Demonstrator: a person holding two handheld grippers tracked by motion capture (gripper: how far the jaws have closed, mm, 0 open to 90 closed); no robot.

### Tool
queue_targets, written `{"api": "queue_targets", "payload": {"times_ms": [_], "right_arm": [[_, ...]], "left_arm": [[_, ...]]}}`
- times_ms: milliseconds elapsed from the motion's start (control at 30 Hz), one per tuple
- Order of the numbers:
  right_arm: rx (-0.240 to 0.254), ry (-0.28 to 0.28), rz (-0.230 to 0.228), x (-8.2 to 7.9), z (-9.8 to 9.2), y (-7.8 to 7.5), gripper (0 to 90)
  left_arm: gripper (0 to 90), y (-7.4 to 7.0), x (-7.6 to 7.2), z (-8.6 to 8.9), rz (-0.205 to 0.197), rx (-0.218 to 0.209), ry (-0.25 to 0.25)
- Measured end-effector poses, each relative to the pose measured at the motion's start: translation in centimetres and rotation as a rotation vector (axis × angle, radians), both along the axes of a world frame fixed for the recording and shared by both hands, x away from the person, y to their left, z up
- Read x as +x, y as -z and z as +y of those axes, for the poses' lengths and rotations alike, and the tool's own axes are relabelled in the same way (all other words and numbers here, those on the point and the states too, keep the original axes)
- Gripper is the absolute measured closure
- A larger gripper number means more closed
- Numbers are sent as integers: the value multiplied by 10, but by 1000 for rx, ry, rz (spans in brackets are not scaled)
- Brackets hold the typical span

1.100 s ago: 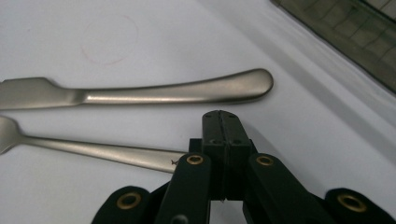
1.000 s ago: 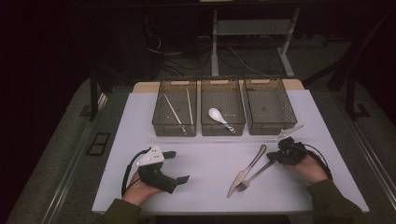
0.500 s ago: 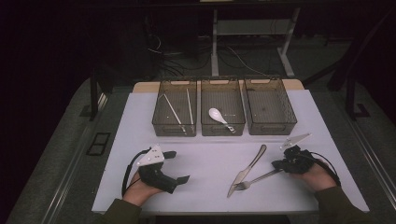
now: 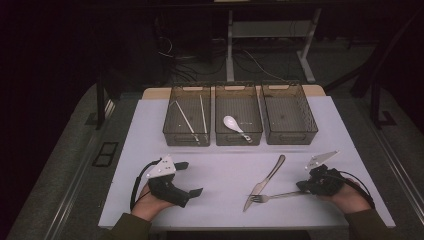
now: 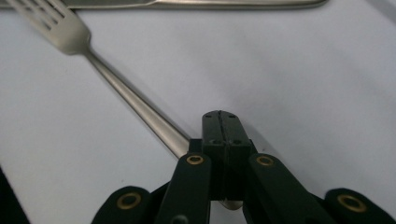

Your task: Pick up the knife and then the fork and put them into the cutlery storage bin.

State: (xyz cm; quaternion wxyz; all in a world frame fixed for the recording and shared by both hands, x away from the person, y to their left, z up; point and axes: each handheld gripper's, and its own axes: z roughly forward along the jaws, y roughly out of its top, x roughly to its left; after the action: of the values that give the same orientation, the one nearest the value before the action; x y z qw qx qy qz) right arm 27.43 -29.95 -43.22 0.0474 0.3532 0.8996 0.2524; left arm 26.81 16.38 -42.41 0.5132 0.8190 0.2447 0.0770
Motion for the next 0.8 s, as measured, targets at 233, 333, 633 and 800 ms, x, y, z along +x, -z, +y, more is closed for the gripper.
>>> {"api": "queue_targets", "payload": {"times_ms": [233, 333, 633, 800], "right_arm": [[-4, -21, 11, -7, -2, -1, 897], [-4, -25, 11, -6, -2, -1, 897], [83, -48, -39, -7, -5, -17, 830], [95, -85, -46, -8, 4, -17, 730]], "left_arm": [[0, 0, 0, 0, 2, -1, -1], [0, 0, 0, 0, 0, 1, 1], [0, 0, 1, -1, 1, 1, 0], [0, 1, 1, 0, 0, 2, 0]]}}
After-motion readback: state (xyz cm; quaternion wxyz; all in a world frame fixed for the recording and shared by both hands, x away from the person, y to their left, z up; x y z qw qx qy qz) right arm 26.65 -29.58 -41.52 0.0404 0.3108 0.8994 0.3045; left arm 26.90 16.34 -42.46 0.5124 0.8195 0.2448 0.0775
